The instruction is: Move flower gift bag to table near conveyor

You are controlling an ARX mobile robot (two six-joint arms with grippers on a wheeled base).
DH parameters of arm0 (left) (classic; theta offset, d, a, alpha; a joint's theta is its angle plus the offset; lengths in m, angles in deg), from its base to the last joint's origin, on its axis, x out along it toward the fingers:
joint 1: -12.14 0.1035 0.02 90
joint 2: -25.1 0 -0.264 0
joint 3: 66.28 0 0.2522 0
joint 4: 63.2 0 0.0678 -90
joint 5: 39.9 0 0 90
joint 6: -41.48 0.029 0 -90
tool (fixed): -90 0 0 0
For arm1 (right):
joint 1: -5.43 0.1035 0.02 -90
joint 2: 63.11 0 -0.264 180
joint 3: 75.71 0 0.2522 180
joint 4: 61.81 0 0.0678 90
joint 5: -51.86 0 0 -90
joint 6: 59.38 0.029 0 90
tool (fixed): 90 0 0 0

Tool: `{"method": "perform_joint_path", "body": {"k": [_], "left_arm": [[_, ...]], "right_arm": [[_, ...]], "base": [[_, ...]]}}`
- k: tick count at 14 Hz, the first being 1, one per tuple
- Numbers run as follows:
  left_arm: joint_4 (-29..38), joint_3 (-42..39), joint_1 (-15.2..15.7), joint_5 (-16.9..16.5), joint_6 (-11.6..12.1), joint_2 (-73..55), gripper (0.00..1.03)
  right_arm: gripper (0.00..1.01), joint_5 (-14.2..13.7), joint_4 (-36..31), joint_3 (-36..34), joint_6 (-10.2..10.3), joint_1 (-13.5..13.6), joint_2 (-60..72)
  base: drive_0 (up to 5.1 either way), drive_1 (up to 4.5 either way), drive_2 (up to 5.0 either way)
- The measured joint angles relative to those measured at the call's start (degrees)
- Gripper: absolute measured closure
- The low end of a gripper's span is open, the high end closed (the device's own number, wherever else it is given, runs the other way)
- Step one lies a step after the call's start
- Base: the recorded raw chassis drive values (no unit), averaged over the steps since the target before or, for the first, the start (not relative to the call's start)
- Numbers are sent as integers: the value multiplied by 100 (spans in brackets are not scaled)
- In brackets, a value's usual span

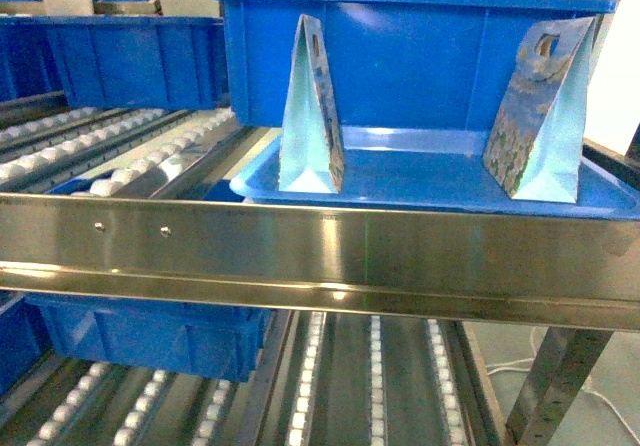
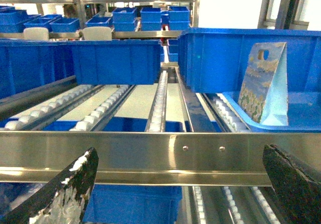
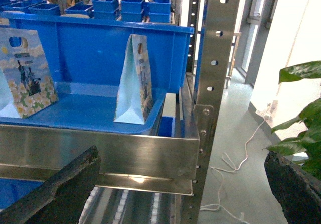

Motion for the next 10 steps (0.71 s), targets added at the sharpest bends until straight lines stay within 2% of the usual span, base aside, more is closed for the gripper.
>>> {"method": "perform_joint_path", "body": {"k": [3,5,7,8,9,10], "left_arm": [[1493,7,68,-234,-2,-1484,5],[2743,170,101,-461,-4,-3005,5],[3956,833,138,-682,-4,-4577,5],[4369,1231,166,-787,-7,-5316,5],[4444,1574,162,-804,-7,-5840,5],[4470,1794,127,-686,-7,-6166,5]], "right_arm": [[3,-151,-1263,35,-11,260,1412],[3,-192,-2387,374,-116,466,2743],[3,-374,-3501,920,-337,713,4162],[3,-461,-3862,1261,-417,866,4892],[3,-579,-3995,1596,-492,1003,5388],[3,-717,-3869,1902,-586,1102,5718]], "base": [[0,0,0],[0,0,0],[0,0,0],[0,0,0],[0,0,0],[0,0,0]]}}
